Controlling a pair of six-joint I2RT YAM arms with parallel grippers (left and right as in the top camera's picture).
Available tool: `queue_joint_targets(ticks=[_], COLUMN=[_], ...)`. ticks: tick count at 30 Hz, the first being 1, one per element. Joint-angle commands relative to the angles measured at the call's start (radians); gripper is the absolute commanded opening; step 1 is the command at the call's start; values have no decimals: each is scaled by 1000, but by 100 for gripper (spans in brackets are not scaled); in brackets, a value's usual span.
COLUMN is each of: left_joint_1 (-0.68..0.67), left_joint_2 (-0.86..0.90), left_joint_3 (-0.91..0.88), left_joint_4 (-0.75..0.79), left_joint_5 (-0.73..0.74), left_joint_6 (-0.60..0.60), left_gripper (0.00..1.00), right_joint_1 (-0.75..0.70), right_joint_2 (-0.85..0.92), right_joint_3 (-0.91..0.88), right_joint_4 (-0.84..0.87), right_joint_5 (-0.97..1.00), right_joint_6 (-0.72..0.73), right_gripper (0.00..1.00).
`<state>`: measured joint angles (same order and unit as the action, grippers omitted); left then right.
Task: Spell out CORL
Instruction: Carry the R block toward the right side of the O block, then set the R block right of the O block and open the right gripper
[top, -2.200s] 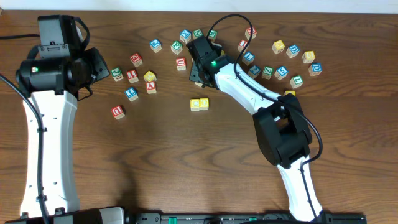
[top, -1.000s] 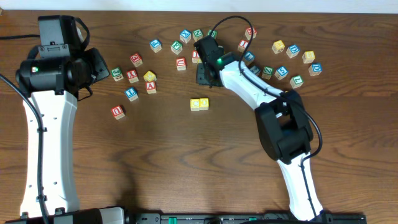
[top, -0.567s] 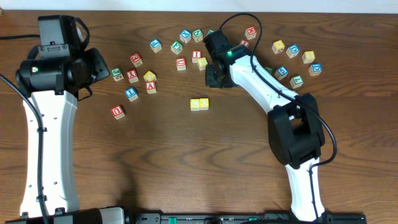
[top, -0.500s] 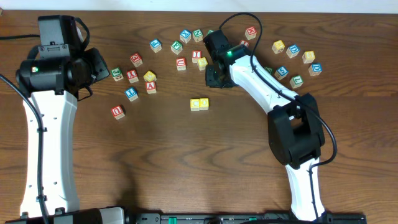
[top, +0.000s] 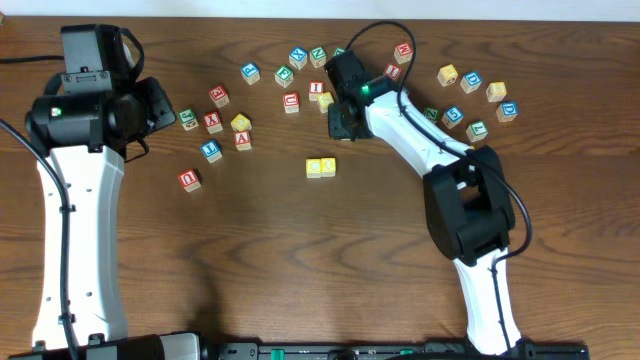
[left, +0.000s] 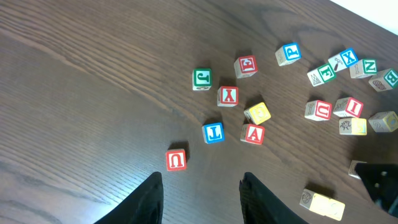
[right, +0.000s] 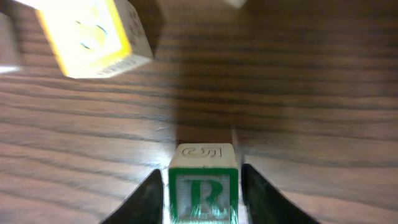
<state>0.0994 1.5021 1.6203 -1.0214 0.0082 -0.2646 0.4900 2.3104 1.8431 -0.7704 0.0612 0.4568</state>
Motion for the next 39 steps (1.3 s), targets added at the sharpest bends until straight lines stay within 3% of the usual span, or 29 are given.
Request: queue_joint_targets(ticks=[1, 4, 14, 26, 39], left_joint_1=[0, 0, 0, 0, 0], left_joint_2=[9, 9, 9, 9, 9], left_joint_3=[7, 7, 7, 7, 7], left_joint_4=[-3, -3, -3, -3, -3], left_joint_5=[-13, -13, -13, -13, -13], left_joint_6=[9, 9, 9, 9, 9], left_gripper=[40, 40, 40, 41, 41], right_joint_1=[5, 4, 2, 22, 74], right_joint_2=[27, 27, 4, -64, -64], right_joint_3=[7, 7, 8, 8, -11], right_joint_4=[0, 0, -20, -269, -316], right_joint_5=[-4, 0, -8, -116, 0], right_joint_6=[-10, -10, -10, -10, 71], right_gripper=[29, 21, 19, 17, 16])
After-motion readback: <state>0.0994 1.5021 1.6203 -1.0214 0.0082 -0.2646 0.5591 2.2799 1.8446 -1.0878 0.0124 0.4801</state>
